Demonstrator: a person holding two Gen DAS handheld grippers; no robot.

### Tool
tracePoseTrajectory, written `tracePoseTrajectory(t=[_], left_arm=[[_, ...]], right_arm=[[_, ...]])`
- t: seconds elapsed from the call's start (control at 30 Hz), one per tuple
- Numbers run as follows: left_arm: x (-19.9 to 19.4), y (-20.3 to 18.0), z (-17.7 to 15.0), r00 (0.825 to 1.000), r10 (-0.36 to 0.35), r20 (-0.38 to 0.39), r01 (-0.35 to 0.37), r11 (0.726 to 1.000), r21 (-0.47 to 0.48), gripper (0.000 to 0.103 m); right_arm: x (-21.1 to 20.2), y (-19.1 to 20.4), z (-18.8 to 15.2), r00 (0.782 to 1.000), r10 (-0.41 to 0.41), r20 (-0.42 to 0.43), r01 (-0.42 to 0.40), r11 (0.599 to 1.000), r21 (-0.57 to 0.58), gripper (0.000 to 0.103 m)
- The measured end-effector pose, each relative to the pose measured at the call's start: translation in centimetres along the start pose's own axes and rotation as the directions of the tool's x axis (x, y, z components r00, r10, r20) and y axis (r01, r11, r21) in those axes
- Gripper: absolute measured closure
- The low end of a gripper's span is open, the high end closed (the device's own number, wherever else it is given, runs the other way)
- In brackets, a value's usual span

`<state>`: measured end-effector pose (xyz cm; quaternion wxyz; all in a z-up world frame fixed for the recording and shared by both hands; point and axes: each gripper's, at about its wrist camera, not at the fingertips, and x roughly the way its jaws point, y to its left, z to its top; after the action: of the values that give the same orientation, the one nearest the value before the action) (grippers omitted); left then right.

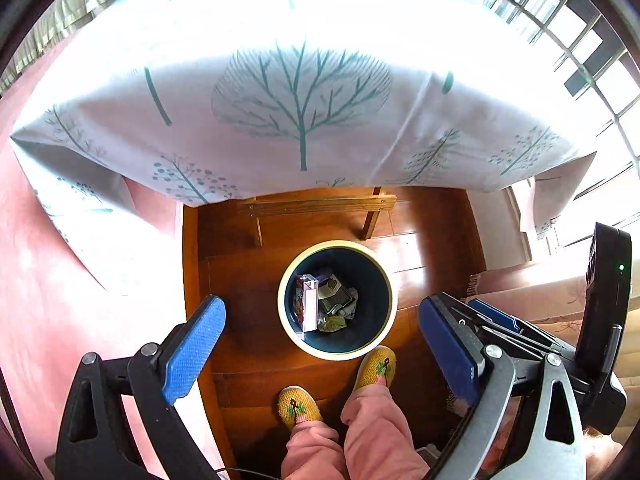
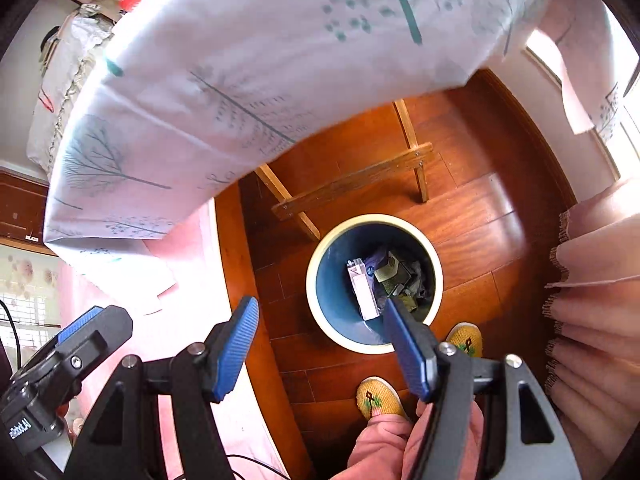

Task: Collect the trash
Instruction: 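Raise both tools back toward the table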

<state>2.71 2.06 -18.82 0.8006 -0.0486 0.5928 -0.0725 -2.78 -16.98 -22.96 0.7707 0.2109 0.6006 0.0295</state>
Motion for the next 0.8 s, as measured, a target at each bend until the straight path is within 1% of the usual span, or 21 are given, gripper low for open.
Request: tracePoseTrajectory(t=[0.13,0.2,0.23,0.33,0.4,0.5,0.57,0.7,0.8], left_arm=[[-5.6,-0.7,1.0,0.998,-0.028,0.053,0.026,0.999,0.03,0.007],[-8.3,-1.0,1.8,0.996,-0.032,0.082,0.028,0.999,0.044,0.007],[-9.7,-1.1,2.2,0.995,-0.032,0.099,0.027,0.998,0.053,0.007],[-13.5,-1.2,3.4,0.987,-0.035,0.159,0.024,0.997,0.069,0.007],[-16.1,-0.9,4.2,0.978,-0.028,0.207,0.013,0.997,0.071,0.007],[-19.0,-0.6,5.5,0.963,-0.005,0.27,-0.018,0.997,0.08,0.007],[-20.5,-0.5,6.4,0.956,0.014,0.295,-0.043,0.995,0.094,0.007],[-22.0,0.0,8.2,0.943,0.043,0.329,-0.078,0.993,0.094,0.007],[-22.2,0.1,9.7,0.941,0.049,0.334,-0.083,0.993,0.088,0.007]], right_arm=[[-5.1,2.9,0.6,0.999,0.009,0.034,-0.008,0.999,-0.044,0.037],[-7.4,4.2,0.8,0.999,0.014,0.045,-0.012,0.998,-0.064,0.031],[-8.7,4.8,1.0,0.998,0.018,0.057,-0.014,0.997,-0.076,0.031],[-12.2,6.8,1.5,0.995,0.019,0.099,-0.007,0.992,-0.123,0.031],[-14.4,8.0,2.0,0.99,0.008,0.141,0.016,0.986,-0.166,0.031],[-17.7,9.7,3.3,0.976,-0.006,0.216,0.052,0.976,-0.21,0.031],[-19.4,10.4,4.3,0.965,-0.01,0.263,0.07,0.973,-0.219,0.031],[-21.7,11.4,6.6,0.939,-0.035,0.341,0.117,0.968,-0.221,0.031],[-22.6,11.6,8.5,0.922,-0.053,0.383,0.146,0.965,-0.219,0.031]])
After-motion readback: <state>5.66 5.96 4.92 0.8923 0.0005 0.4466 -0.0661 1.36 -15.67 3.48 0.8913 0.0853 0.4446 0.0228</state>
